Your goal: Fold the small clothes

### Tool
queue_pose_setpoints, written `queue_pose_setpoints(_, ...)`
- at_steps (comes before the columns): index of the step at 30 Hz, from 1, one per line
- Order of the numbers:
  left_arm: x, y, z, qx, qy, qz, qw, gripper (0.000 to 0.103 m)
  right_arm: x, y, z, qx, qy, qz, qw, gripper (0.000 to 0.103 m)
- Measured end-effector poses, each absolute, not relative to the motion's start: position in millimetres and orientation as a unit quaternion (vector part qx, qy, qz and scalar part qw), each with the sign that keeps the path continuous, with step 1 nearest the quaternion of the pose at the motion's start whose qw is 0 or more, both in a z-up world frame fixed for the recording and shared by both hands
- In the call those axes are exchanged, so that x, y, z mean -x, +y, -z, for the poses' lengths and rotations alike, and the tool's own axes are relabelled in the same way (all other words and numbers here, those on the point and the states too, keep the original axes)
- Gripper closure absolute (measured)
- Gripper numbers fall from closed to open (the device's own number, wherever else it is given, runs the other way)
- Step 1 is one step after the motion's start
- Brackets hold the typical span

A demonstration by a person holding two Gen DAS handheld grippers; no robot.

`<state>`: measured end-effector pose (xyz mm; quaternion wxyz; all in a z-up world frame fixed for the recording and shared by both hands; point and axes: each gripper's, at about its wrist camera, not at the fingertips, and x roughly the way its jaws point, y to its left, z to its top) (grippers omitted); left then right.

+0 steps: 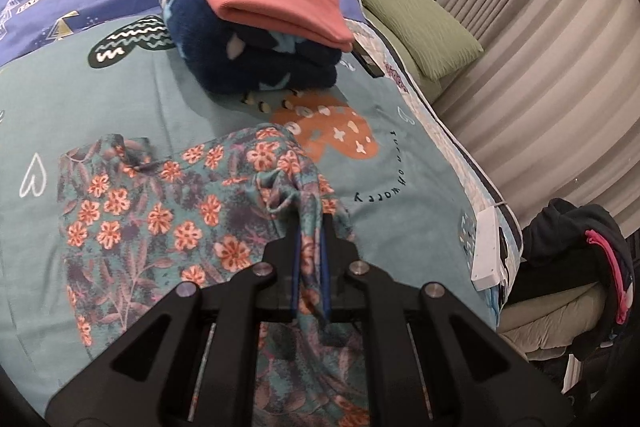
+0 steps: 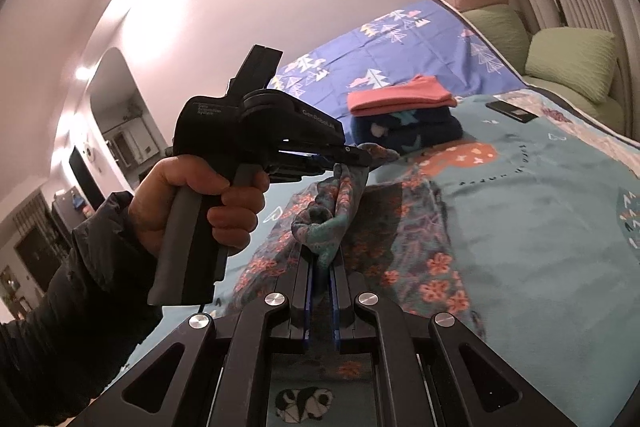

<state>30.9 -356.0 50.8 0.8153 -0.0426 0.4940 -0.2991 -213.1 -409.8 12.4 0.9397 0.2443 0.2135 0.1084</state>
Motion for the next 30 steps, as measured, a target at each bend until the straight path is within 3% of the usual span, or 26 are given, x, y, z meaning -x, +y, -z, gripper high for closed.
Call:
queue_pose_setpoints(24,-20,-415,-16,-0.036,0.51,0.299,0.806,0.093,217,-454,40,-0.351,0.278,-0.091,0.889,0.097)
queue_pose_setpoints(30,-7,-424,-19,-0.052,0.495,0.33,0.802,0.088,218,-462,51,-0.373,0.286,-0.087,0.878,0.097)
